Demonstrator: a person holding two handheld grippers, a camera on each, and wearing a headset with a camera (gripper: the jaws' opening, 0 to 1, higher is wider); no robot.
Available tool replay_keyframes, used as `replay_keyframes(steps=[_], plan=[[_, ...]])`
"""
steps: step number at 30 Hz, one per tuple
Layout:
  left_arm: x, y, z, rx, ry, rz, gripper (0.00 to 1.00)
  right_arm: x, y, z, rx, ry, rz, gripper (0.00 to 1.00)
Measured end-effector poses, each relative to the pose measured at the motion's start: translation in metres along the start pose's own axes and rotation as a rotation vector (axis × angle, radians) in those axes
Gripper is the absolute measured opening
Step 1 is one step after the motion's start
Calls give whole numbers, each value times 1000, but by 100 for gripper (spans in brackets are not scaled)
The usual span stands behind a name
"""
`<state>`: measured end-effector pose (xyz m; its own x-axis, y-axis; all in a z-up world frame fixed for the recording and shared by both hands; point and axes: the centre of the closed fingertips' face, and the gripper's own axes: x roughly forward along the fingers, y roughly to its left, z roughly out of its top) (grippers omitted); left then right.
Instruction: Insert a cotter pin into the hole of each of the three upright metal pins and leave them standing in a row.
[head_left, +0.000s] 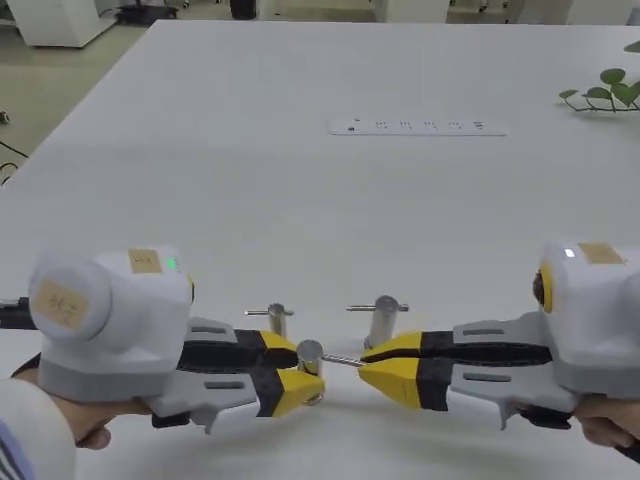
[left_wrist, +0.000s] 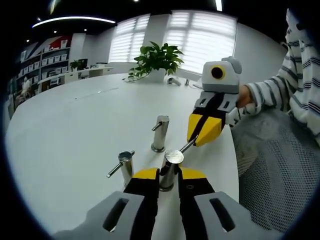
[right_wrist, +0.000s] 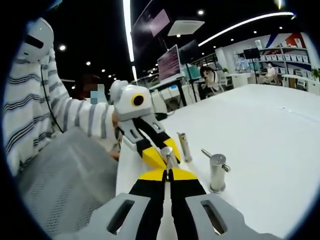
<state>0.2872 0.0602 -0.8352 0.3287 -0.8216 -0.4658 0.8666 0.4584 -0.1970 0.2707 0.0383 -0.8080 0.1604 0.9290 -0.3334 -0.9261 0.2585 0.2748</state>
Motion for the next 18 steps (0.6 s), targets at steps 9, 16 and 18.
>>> replay_keyframes(steps=[9,16,18], plan=[[0,0,0,7,-1,1,13,7,-4,-1,-53,44,8,4],[1,0,0,13,-3,5,13,13,-4,2,-77,56,6,4],[1,1,0,14,-6,7,13,16,-3,3,-87,62,2,4]])
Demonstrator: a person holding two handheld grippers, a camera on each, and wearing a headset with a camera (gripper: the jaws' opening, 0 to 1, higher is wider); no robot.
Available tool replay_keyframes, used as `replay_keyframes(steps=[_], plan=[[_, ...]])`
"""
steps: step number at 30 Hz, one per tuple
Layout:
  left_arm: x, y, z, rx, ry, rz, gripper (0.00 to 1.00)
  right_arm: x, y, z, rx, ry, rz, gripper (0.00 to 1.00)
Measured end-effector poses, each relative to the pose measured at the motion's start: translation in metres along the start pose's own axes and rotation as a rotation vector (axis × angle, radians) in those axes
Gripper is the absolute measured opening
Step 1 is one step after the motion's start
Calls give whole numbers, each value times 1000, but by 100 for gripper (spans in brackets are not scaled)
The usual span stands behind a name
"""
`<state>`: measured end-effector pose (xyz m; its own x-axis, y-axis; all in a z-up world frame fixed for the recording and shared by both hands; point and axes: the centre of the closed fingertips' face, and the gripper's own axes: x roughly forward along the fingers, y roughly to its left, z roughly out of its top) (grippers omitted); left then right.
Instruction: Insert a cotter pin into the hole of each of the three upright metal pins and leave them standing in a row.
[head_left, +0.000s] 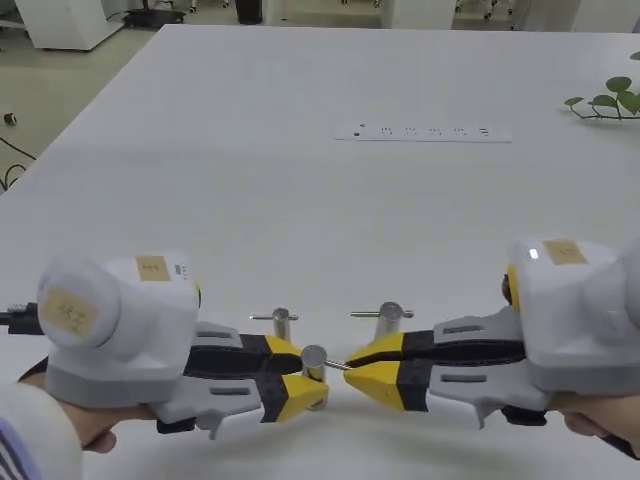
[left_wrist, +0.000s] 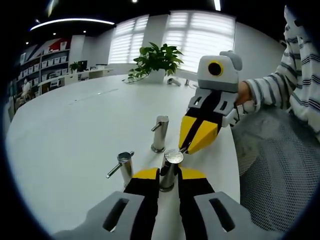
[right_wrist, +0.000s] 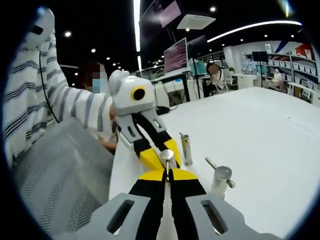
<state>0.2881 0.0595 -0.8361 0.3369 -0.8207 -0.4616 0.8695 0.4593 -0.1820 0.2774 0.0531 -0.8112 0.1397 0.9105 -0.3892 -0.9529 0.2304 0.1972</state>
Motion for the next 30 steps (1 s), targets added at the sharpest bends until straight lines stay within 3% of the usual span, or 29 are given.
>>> replay_keyframes(steps=[7,11,17,20,30], plan=[[1,0,0,-11,-13,2,13,7,0,2,-10,14,-5,5],[1,1,0,-21,-19,2,13,2,1,1,-14,21,-4,13],[1,0,0,-12,-20,5,13,-12,1,-5,-26,53,-6,10],[1,0,0,-14,-21,4,13,-14,-1,-6,-18,55,-8,4],[1,-1,0,-23,-29,11,13,1,-3,-1,-11,46,-11,3]])
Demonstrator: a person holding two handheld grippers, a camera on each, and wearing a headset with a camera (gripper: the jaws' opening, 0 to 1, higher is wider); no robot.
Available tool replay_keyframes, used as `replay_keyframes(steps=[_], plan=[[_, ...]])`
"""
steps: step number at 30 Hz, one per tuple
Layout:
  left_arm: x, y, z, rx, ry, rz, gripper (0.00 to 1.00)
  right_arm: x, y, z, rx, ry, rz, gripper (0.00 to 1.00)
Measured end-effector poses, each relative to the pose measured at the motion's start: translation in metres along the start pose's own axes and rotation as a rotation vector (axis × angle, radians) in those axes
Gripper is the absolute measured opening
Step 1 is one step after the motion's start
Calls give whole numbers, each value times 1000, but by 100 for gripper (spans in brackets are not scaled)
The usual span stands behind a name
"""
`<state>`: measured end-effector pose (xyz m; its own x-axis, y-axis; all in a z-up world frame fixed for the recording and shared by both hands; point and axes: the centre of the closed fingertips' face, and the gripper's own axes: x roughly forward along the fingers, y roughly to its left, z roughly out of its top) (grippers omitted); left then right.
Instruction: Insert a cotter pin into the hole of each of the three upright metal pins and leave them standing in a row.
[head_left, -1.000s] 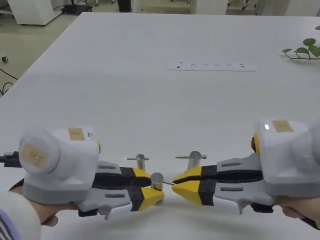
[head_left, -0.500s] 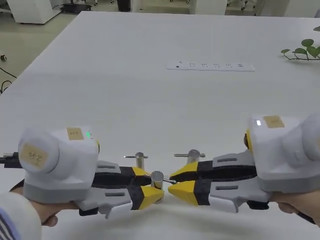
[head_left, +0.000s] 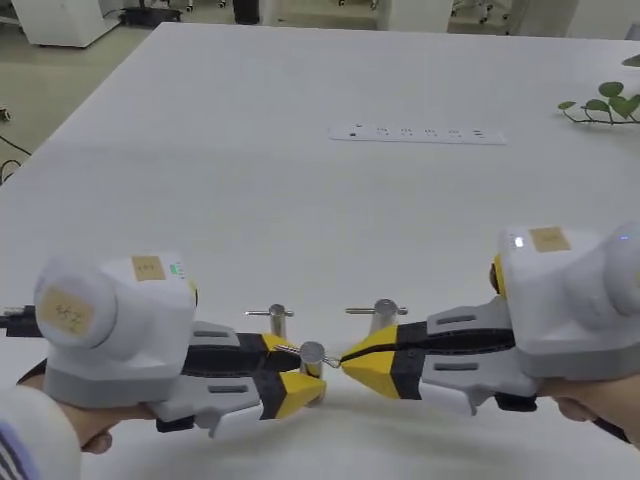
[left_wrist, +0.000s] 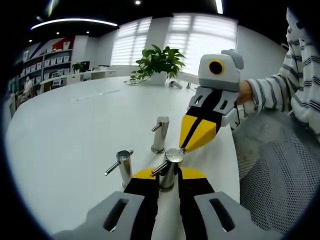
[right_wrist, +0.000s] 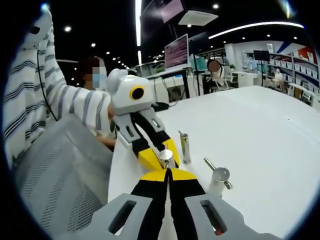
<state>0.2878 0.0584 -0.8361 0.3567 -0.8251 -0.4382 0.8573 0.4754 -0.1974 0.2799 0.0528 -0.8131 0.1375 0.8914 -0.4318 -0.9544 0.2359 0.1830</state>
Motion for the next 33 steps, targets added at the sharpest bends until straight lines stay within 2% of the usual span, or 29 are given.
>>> replay_keyframes(steps=[9,17,24,29,33], plan=[[0,0,0,-29,-11,4,13,0,3,-2,12,0,4,4],[0,-2,-1,-33,-8,-1,16,-4,3,1,11,1,-1,12],[-7,-2,-4,-43,0,2,31,-2,0,7,3,-16,-16,17],[-20,-15,-6,-71,4,-23,42,6,4,8,-2,-14,12,18],[-29,-20,-13,-100,7,-17,49,13,5,7,-10,-4,15,21]])
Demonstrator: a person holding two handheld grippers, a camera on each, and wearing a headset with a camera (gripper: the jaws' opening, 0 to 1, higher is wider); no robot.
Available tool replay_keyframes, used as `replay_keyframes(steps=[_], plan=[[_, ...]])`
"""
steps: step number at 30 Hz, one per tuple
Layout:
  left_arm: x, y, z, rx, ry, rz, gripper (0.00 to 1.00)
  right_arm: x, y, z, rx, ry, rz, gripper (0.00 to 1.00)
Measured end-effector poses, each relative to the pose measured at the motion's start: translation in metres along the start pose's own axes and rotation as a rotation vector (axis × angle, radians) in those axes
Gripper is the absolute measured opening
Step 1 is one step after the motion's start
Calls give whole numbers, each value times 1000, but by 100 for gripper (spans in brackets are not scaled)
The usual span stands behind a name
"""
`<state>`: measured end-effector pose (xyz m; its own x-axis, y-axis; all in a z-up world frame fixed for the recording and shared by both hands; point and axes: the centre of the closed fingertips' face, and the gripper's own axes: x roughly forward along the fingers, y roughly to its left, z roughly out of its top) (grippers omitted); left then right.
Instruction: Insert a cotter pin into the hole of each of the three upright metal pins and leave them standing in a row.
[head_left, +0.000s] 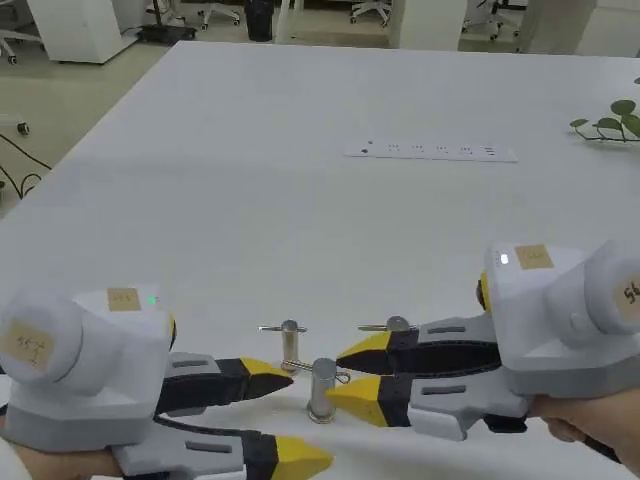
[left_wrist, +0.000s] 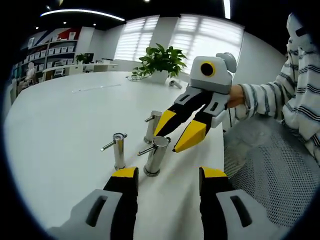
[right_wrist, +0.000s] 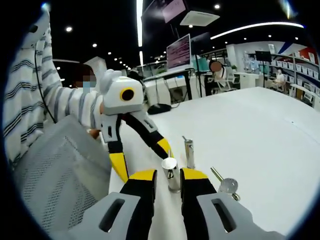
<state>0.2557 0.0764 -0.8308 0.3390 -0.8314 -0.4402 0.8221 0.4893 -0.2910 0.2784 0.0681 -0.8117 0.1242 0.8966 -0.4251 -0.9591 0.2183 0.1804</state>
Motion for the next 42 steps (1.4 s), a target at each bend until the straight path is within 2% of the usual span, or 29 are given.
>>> replay_keyframes(steps=[5,9,11,15,17,21,30,34,37,41,42], plan=[[-12,5,-1,-34,-34,47,55,7,2,0,-1,10,15,23],[-19,9,0,-39,-40,81,74,11,2,-1,-14,20,15,23],[-23,11,2,-46,-47,92,81,13,1,-1,-18,24,14,23],[-28,13,3,-66,-64,109,86,17,0,-1,-7,23,12,21],[-30,15,5,-88,-84,116,90,18,0,-1,-7,23,10,21],[-33,16,11,-93,-116,135,100,19,0,-2,-24,31,4,21],[-37,17,8,-85,-105,154,99,19,-3,-3,-37,37,-15,17],[-40,19,8,-97,-117,164,99,19,-3,-3,-34,37,-19,17],[-42,19,11,-114,-144,165,99,19,-2,-3,-64,47,-18,16],[-45,21,11,-115,-149,185,99,19,-3,-3,-112,68,-39,14],[-45,21,10,-115,-149,188,99,18,-3,-3,-147,80,-42,14]])
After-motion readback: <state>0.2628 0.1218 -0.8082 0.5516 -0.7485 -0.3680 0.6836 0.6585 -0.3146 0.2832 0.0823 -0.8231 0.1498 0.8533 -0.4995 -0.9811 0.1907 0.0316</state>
